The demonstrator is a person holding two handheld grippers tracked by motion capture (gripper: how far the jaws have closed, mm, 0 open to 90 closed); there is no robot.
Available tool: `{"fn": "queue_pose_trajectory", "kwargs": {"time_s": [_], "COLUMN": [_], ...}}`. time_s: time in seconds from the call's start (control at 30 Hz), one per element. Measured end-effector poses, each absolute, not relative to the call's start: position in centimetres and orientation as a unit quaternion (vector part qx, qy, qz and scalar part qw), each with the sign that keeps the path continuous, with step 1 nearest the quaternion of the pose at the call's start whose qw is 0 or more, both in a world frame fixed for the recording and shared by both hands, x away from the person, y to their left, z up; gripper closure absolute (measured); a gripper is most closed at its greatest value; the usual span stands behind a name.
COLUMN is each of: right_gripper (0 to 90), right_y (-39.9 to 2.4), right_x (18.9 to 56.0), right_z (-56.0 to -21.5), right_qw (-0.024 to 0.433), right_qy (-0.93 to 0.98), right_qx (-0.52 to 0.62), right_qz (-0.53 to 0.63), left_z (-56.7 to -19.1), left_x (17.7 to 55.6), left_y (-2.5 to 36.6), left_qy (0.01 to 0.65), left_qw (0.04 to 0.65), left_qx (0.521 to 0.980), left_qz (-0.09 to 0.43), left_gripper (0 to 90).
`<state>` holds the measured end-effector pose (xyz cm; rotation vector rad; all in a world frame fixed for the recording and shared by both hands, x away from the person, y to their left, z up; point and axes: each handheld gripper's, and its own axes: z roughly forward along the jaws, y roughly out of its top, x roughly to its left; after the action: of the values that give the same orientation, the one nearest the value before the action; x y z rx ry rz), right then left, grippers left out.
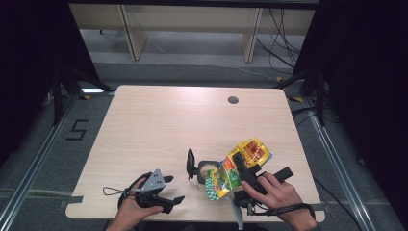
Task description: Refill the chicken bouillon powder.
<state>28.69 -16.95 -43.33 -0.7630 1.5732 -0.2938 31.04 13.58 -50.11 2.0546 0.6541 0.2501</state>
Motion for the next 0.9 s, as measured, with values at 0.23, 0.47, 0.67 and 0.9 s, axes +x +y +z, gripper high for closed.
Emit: {"fn": "queue_pose_trajectory", "kwargs": {"time_s": [0.23, 0.47, 0.67, 0.9], "right_gripper": [45.6, 45.6, 46.0, 46.1], "right_y": [-16.98, -16.94, -16.99, -17.08], "right_x": [28.73, 28.76, 28.76, 28.90], "right_z": [-43.36, -43.29, -43.30, -43.47], "right_qw": [0.630, 0.621, 0.622, 0.621], "right_qy": [0.690, 0.698, 0.700, 0.701], "right_qx": [-0.332, -0.333, -0.327, -0.327], "right_qz": [-0.128, -0.128, -0.125, -0.128], "left_z": [-50.00, -50.10, -50.07, -50.01], "left_x": [31.02, 31.01, 31.03, 31.03], "left_y": [13.66, 13.60, 13.61, 13.63], "left_qy": [0.265, 0.267, 0.267, 0.269], "left_qw": [0.462, 0.466, 0.464, 0.462], "left_qx": [0.840, 0.837, 0.838, 0.839], "left_qz": [0.101, 0.103, 0.101, 0.103], "left_gripper": [20.7, 20.7, 20.7, 20.7]}}
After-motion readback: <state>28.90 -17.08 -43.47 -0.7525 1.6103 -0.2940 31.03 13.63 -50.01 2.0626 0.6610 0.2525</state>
